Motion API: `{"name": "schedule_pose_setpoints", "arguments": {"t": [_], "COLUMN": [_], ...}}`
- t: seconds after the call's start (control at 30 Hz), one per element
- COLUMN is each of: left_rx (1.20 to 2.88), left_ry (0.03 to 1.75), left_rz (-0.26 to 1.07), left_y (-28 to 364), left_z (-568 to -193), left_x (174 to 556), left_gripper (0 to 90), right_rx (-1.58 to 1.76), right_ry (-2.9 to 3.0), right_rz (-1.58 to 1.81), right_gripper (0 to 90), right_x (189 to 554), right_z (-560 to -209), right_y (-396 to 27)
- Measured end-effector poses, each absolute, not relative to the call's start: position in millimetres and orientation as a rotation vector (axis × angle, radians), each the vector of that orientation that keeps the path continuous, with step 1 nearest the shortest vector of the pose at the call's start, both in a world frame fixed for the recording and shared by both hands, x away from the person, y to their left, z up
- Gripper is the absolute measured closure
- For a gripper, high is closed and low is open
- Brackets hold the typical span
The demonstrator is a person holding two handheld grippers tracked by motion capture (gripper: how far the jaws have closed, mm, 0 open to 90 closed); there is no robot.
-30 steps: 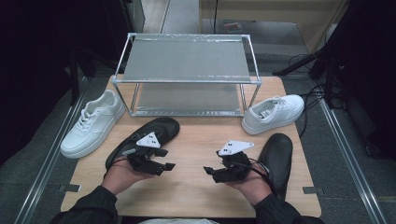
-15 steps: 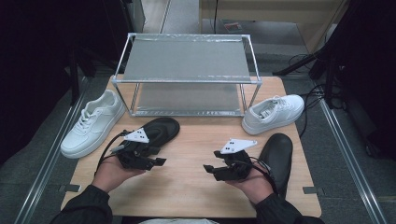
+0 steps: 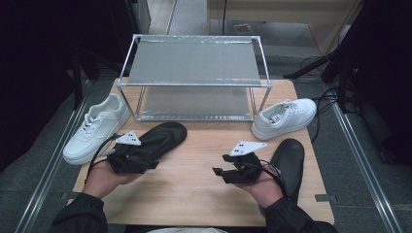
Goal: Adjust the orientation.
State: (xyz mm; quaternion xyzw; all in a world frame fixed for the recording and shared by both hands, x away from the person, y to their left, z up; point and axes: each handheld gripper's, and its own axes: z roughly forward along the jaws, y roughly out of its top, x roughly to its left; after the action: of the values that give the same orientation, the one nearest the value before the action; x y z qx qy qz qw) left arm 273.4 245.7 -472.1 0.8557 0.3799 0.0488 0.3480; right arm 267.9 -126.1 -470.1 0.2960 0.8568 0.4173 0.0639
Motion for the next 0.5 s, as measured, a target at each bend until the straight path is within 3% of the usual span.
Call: {"name": "schedule_pose_setpoints", "arguments": {"t": [0.33,0.5], "left_rx": [2.224,2.205], "left_ry": [1.025,1.025], "left_rz": [0.172,0.123], "left_y": [263.9,270.0], "left_z": [-485.8,-498.2], "left_x": [286.6,300.2], "left_gripper": [44.3,46.3], "right_rx": [0.874,0.862], "right_ry": [2.617,2.620], "right_rz": [1.233,1.228], "right_gripper": [41.5,41.5], "right_x": [274.1,274.6], "right_z": [-471.8,-472.5], "right_y": [-119.8,-118.1]}}
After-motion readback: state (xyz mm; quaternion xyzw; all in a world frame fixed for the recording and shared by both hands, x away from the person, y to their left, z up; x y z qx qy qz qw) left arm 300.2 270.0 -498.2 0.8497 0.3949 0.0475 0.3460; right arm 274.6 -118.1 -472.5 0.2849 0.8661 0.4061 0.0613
